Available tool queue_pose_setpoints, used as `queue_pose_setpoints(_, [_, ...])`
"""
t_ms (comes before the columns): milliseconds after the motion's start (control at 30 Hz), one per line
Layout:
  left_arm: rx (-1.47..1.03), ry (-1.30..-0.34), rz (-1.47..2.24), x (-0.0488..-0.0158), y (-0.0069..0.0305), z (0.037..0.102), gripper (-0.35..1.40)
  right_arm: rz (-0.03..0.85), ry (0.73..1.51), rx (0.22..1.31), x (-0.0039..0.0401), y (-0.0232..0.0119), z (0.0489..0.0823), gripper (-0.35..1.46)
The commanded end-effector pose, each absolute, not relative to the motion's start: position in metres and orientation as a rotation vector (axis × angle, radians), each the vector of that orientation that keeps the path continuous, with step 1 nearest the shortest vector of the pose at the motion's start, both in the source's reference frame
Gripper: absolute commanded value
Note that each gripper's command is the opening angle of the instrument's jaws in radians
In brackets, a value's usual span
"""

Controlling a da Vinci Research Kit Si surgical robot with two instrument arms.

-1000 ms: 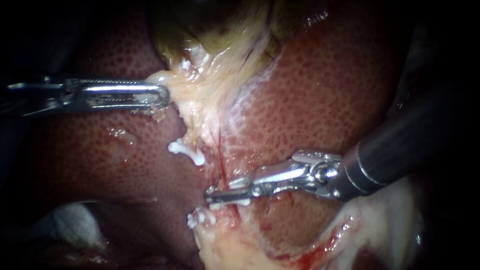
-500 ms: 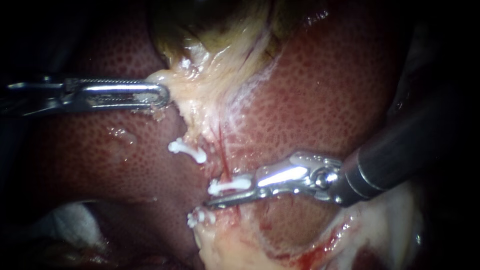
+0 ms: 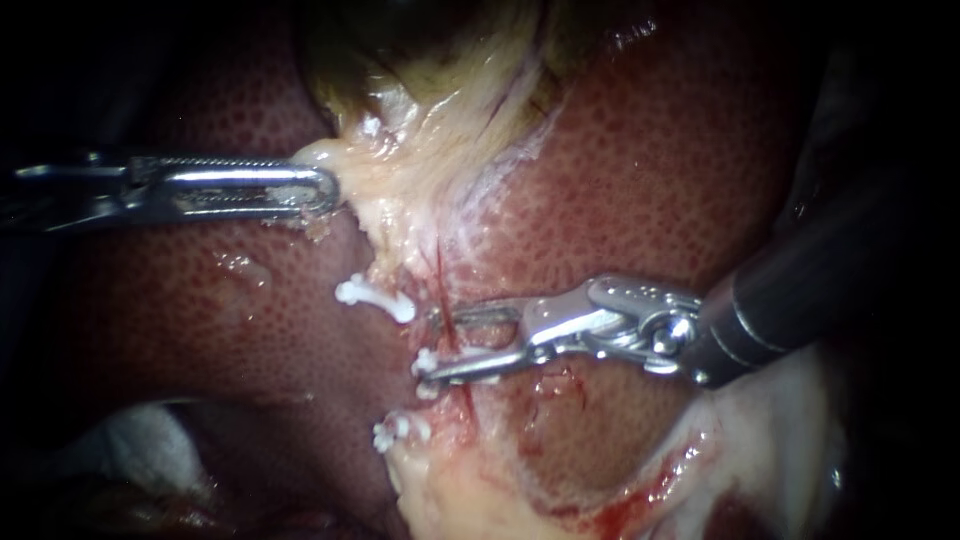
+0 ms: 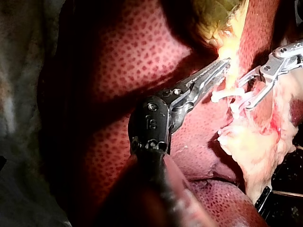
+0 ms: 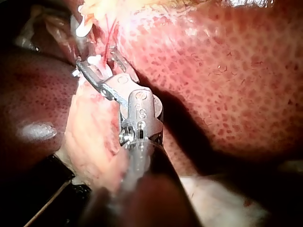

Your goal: Going back second clip right tube

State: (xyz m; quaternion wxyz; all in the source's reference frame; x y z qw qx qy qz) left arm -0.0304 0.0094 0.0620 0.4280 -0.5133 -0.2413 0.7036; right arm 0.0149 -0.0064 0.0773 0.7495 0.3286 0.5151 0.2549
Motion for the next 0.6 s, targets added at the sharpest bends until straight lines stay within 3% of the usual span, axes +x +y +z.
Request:
queue_pose_setpoints(33, [-1.282,-0.603,1.757,-0.0303,0.0093,0.0619,-0.35,0.542,1.130,0.711,0.0142,-0.0063,0.0769,0.49])
queue_pose_setpoints(333, [-1.282,-0.603,1.758,-0.0302,0.0093,0.0620,-0.35,0.424,1.164,0.678,0.0075,-0.0031,0.0712,0.49])
queue_pose_setpoints(600, [-1.283,-0.602,1.759,-0.0303,0.0092,0.0622,-0.35,0.384,1.180,0.655,0.0045,-0.0013,0.0674,0.49])
